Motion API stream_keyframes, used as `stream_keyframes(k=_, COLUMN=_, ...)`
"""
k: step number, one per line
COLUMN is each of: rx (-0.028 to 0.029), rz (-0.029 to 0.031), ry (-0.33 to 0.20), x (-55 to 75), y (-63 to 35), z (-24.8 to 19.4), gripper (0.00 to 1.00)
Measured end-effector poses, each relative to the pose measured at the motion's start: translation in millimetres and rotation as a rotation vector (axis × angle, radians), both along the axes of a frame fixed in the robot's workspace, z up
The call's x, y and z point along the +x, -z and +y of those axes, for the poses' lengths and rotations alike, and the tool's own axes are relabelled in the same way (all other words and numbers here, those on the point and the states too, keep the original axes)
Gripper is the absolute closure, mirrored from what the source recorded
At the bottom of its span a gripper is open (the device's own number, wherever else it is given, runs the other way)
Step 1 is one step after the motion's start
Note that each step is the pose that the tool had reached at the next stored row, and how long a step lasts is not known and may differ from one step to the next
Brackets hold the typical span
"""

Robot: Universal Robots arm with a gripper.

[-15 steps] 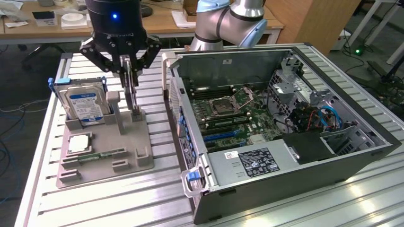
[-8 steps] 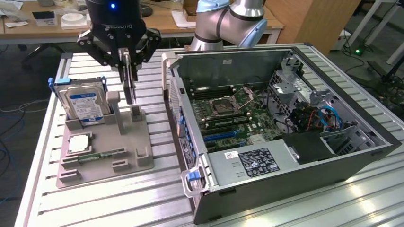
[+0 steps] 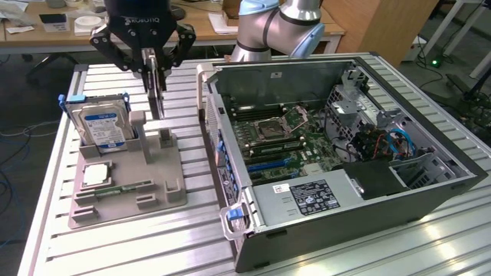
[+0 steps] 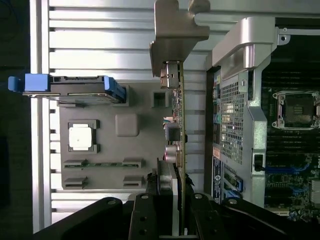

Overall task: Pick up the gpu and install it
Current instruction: 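Pick up the gpu and move the gpu toward the slot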

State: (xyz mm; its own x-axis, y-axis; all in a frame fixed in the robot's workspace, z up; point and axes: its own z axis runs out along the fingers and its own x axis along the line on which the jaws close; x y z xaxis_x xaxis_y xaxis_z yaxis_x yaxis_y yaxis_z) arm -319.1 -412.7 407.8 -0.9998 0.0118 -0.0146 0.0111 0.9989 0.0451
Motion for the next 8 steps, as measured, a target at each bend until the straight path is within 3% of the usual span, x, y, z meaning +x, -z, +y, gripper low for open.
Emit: stream_keyframes(k=8, rx=0.0001, rz=-0.0001, ry=0.000, x=0.0, y=-13.8, z=0.0, gripper=0.72)
